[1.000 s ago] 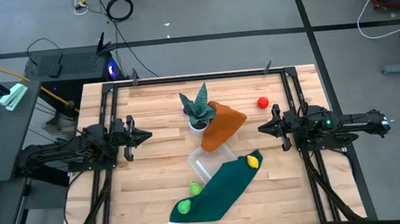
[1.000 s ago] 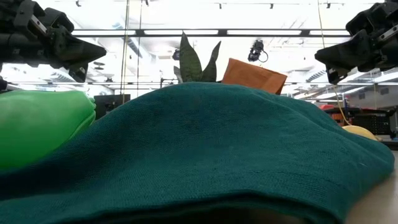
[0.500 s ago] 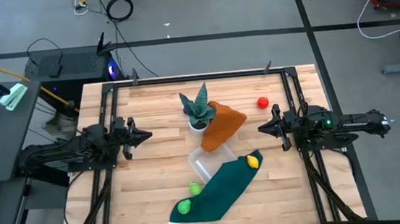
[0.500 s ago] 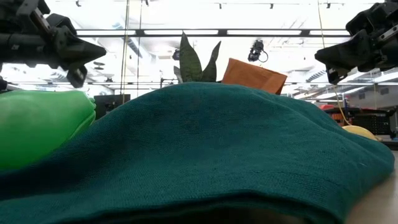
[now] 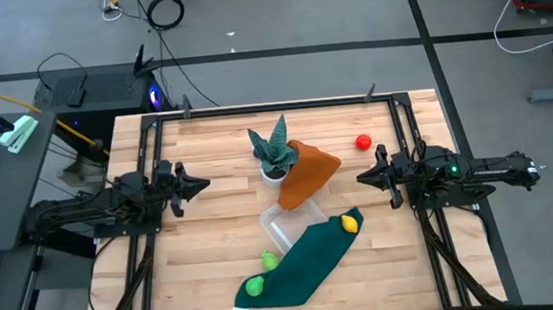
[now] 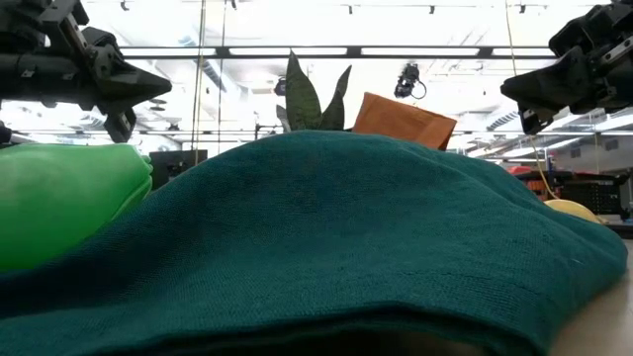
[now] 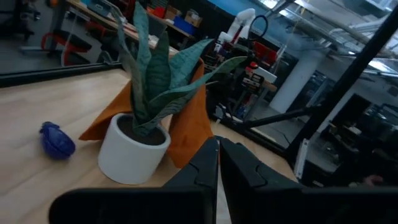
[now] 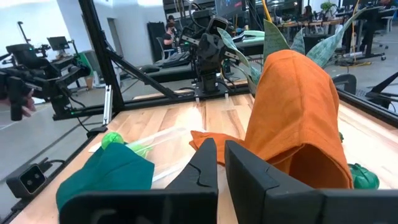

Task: Pick and placing Produce into tupperware
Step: Put the red tomato into the transparent bin

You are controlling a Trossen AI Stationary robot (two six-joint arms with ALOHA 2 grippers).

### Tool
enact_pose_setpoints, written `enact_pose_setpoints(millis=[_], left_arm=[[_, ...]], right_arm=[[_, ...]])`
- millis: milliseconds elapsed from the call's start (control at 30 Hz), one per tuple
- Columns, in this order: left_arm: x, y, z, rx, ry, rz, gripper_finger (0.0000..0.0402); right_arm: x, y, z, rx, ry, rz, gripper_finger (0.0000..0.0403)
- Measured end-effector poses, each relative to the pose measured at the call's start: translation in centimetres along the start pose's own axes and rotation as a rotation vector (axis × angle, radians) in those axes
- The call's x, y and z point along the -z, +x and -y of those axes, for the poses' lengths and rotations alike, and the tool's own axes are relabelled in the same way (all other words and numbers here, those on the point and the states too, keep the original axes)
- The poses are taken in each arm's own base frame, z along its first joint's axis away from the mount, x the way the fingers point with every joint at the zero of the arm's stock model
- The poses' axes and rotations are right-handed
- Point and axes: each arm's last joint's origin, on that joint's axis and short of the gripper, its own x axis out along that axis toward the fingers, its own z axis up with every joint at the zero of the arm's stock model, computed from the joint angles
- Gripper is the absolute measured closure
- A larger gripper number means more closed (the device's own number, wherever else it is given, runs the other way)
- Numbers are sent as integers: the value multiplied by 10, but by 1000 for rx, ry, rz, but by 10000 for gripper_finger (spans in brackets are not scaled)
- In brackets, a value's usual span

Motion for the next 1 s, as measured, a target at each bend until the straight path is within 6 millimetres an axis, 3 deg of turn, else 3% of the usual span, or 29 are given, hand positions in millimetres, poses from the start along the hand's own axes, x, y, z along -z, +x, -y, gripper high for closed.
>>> enact_pose_setpoints(millis=[300, 567, 767, 1000], left_arm=[[2, 0, -4, -85, 288, -3, 396], [-5, -1, -4, -190, 458, 80, 384], [-19, -3, 1, -227, 441, 246, 396], [-28, -6, 2, -312, 383, 365, 372]], right_arm=[[0, 0, 0, 4, -184, -1, 402], [-7, -1, 4, 186, -202, 67, 402], [-36, -6, 4, 316, -210, 127, 402], [-87, -6, 0, 454, -171, 146, 402]])
